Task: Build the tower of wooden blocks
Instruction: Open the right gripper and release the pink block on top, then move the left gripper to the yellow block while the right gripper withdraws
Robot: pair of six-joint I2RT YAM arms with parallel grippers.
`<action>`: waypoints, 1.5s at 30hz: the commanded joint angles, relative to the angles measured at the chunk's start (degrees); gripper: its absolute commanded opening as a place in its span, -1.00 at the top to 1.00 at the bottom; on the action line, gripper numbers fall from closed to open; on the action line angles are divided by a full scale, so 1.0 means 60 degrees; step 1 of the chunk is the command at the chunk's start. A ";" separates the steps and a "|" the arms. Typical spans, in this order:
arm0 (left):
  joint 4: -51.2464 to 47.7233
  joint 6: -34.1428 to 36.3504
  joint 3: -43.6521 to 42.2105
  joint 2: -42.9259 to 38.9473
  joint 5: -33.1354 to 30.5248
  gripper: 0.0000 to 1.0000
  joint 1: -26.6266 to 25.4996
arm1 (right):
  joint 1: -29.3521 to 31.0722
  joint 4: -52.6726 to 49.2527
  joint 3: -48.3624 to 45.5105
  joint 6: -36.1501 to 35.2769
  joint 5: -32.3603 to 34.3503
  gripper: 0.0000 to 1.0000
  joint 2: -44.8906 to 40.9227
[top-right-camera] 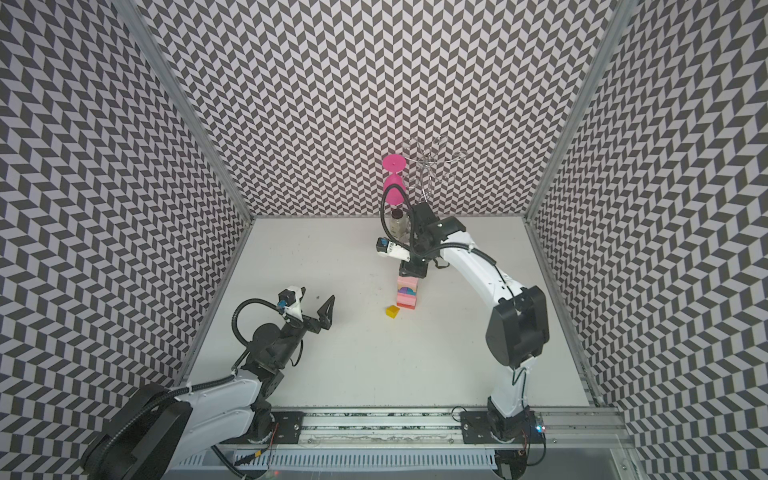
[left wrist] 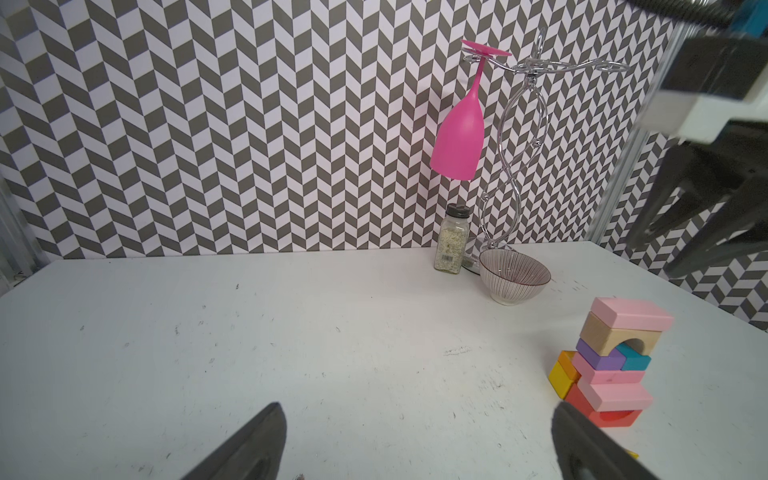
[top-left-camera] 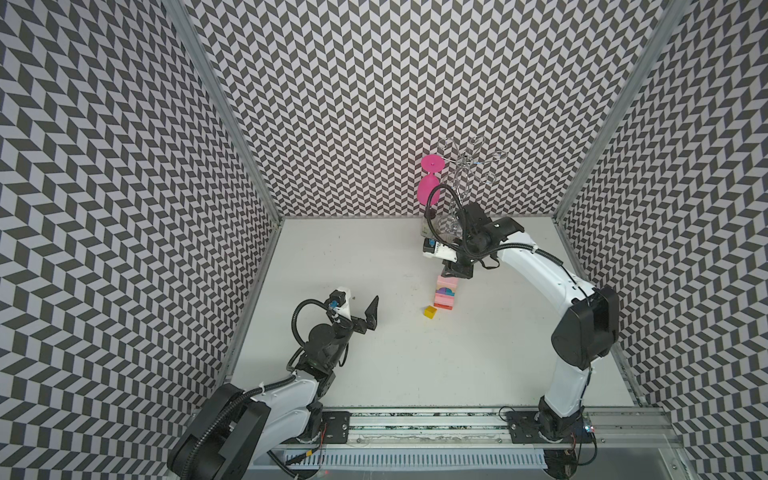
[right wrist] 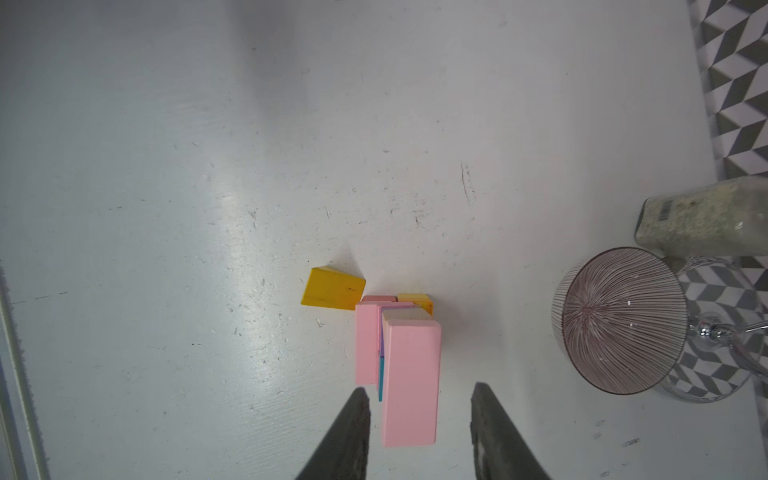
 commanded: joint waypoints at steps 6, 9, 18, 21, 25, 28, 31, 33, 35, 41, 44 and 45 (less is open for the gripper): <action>0.0088 -0.0328 -0.0234 -0.0490 0.1717 -0.97 -0.0313 | 0.1601 0.7168 -0.4277 0.1969 0.0203 -0.99 -0.3783; 0.0315 -0.0254 -0.0576 -0.0599 0.2430 -0.90 -0.1076 | 0.1648 1.0675 -0.6524 0.4097 0.0861 -0.99 -0.5398; 0.0792 0.0333 -0.0336 0.1683 0.1958 -0.91 -0.3351 | 0.1546 1.2581 -0.9614 0.7232 0.2571 -0.99 -0.7985; 0.0777 0.0289 0.0268 0.2920 0.2015 -0.90 -0.3369 | 0.1495 1.1992 -1.0062 0.7804 0.3621 -0.99 -0.8324; 0.1062 0.0108 0.1008 0.4321 0.1901 -0.89 -0.3383 | 0.1243 1.2236 -1.1228 0.8752 0.4843 -0.99 -0.9349; 0.0820 -0.0004 0.1821 0.5123 0.1988 -0.89 -0.3380 | 0.1157 1.3744 -1.2697 0.9326 0.5163 -0.99 -1.0196; 0.0544 -0.0102 0.2601 0.5940 0.1900 -0.86 -0.3398 | 0.1137 1.4543 -1.3556 0.9398 0.5190 -0.99 -1.0828; 0.0811 -0.0192 0.2827 0.6436 0.1714 -0.85 -0.3396 | 0.1110 1.4685 -1.3845 0.9366 0.5549 -0.99 -1.1068; 0.0904 -0.0205 0.3104 0.6849 0.1639 -0.85 -0.3395 | 0.1052 1.4565 -1.3878 0.9361 0.5848 -0.99 -1.1192; 0.0591 -0.0170 0.3733 0.7412 0.1339 -0.70 -0.3398 | 0.0989 1.4689 -1.3853 0.9357 0.5795 -0.99 -1.0992; 0.0629 -0.0158 0.3849 0.7578 0.1298 -0.62 -0.3398 | 0.0980 1.4569 -1.3682 0.9392 0.5609 -0.99 -1.0835; 0.0607 -0.0176 0.3903 0.7640 0.1269 -0.59 -0.3398 | 0.0974 1.4543 -1.3653 0.9396 0.5551 -0.99 -1.0813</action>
